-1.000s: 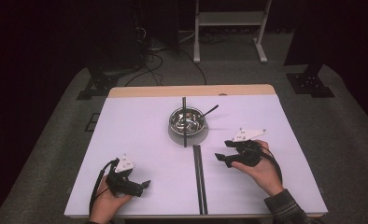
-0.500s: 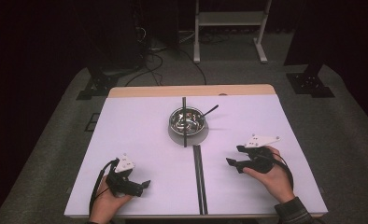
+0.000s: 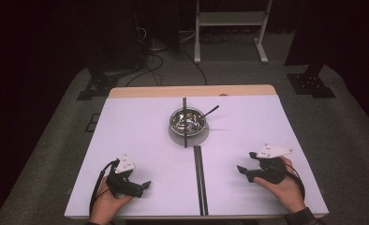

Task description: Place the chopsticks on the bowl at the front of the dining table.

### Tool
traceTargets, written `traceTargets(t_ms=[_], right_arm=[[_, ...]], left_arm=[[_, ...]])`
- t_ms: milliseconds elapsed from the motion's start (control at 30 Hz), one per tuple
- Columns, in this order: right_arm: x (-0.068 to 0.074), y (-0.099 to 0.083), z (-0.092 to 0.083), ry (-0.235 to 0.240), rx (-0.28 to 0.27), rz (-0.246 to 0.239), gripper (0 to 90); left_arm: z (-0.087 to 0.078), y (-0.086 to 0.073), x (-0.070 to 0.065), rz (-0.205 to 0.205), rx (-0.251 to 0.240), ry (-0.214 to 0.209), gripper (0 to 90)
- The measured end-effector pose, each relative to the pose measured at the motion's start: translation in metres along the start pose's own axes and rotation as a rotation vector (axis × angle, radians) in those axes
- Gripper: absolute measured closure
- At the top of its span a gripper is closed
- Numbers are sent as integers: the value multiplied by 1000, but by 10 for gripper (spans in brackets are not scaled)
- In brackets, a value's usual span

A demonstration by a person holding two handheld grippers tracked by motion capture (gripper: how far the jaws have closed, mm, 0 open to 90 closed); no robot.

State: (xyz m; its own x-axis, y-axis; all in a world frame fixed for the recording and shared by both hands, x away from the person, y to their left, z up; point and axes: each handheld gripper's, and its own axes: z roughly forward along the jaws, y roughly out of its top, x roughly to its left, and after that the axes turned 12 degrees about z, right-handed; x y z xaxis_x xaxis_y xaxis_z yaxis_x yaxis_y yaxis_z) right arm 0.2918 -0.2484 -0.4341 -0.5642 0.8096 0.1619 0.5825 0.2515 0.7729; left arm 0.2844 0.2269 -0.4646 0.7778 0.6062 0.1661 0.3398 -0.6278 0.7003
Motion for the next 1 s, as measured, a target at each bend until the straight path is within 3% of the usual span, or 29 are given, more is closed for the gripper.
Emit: traceTargets(t_ms=[200, 567, 700, 1000], right_arm=[[-9, -13, -8, -52, 21, 28, 180], [-24, -36, -14, -125, 78, 37, 163], [-30, -44, -14, -104, 66, 64, 162], [-31, -45, -14, -96, 65, 70, 163]], left_arm=[[0, 0, 0, 0, 0, 1, 0], [0, 0, 0, 0, 0, 0, 0], [0, 0, 0, 0, 0, 0, 0], [0, 0, 0, 0, 0, 0, 0]])
